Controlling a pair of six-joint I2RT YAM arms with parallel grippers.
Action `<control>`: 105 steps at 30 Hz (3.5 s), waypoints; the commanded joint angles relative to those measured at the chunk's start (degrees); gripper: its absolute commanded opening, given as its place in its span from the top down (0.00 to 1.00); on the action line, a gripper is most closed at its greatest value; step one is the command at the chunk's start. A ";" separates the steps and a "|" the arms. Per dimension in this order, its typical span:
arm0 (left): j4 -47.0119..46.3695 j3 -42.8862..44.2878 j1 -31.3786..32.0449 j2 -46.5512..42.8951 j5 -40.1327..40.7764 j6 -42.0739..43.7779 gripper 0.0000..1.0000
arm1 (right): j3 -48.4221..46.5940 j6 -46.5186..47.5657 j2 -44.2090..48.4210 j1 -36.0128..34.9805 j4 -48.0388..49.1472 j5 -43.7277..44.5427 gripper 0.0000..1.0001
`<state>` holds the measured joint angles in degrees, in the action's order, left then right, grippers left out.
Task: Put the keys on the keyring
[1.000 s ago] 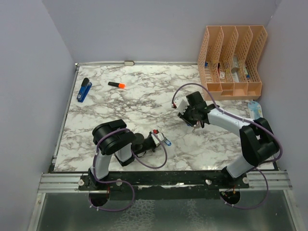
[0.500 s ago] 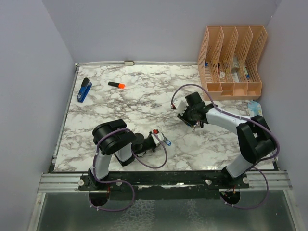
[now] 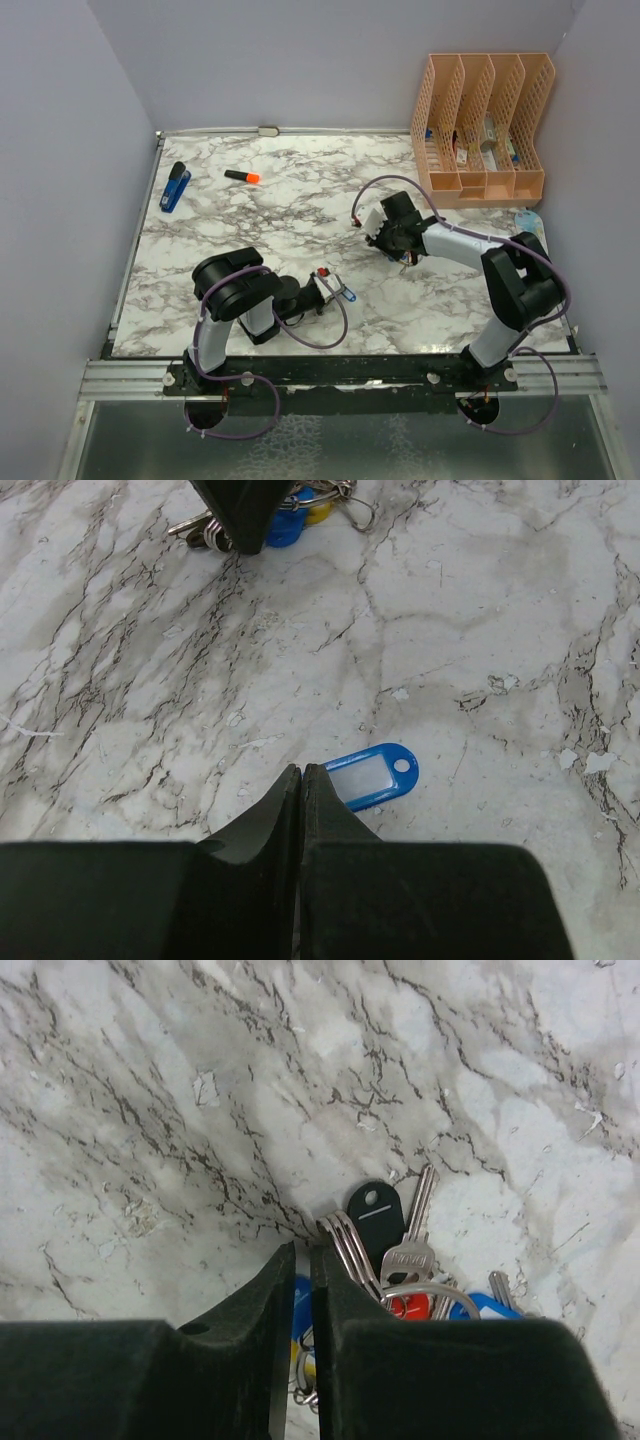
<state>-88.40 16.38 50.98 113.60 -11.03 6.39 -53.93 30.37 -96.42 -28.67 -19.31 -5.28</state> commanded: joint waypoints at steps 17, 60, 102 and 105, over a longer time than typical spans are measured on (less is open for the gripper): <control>-13.99 -0.13 -1.04 1.89 1.89 -1.10 1.00 | -10.98 -7.16 -7.76 0.14 1.89 1.71 0.99; -13.99 -0.56 -2.11 0.83 0.57 -0.81 1.00 | -4.77 -58.49 5.42 3.31 -22.21 11.61 0.73; -13.99 -0.40 -2.33 0.57 1.11 -1.40 1.00 | -18.37 -76.85 -9.34 3.96 -20.28 -7.11 0.99; -13.99 -0.34 -2.46 0.66 0.93 -1.55 1.00 | -20.21 -78.85 -9.86 3.88 -17.97 -8.33 0.96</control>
<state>-88.42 16.58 49.17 113.71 -10.98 5.48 -70.37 -43.70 -105.60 -24.27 -41.67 -9.43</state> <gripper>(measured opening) 0.018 0.018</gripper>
